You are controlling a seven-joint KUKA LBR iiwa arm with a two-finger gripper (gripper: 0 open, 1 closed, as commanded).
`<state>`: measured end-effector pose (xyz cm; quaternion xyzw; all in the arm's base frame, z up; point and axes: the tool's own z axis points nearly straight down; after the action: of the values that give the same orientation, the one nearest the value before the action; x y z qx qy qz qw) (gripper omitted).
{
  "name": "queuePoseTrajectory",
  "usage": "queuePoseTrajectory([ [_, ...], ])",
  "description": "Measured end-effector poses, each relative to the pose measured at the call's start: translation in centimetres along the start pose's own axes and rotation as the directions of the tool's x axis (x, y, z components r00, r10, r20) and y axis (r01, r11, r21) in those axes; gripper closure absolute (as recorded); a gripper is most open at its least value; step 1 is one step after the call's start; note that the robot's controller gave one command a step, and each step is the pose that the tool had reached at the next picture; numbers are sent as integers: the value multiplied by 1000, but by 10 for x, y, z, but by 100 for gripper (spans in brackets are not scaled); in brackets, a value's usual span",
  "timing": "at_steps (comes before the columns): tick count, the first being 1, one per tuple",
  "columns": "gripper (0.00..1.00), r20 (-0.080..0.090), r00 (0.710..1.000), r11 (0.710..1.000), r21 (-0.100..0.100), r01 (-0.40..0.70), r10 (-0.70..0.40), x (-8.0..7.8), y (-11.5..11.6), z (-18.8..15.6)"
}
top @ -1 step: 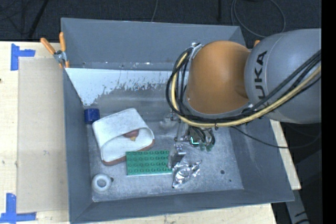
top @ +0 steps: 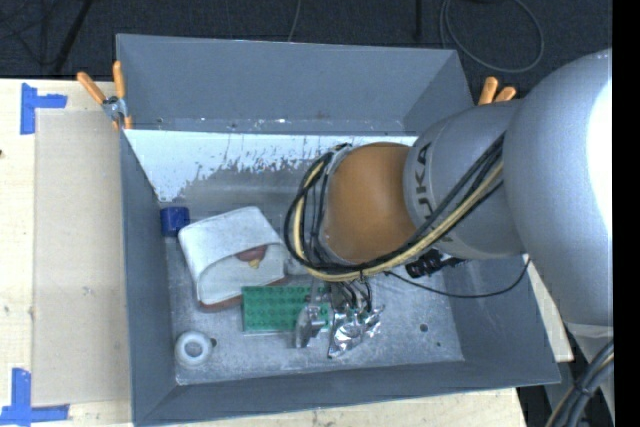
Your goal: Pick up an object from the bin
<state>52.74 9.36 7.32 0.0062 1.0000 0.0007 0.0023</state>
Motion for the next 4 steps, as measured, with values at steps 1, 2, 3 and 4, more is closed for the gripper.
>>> queuePoseTrajectory([
  [1,0,-8,997,997,2,-74,74,22,6,-27],
  [2,0,-10,958,958,5,-285,285,30,-5,-26],
  [3,0,21,854,854,-15,-520,520,34,1,-4],
  [4,0,7,855,855,-6,-518,518,30,2,-8],
])
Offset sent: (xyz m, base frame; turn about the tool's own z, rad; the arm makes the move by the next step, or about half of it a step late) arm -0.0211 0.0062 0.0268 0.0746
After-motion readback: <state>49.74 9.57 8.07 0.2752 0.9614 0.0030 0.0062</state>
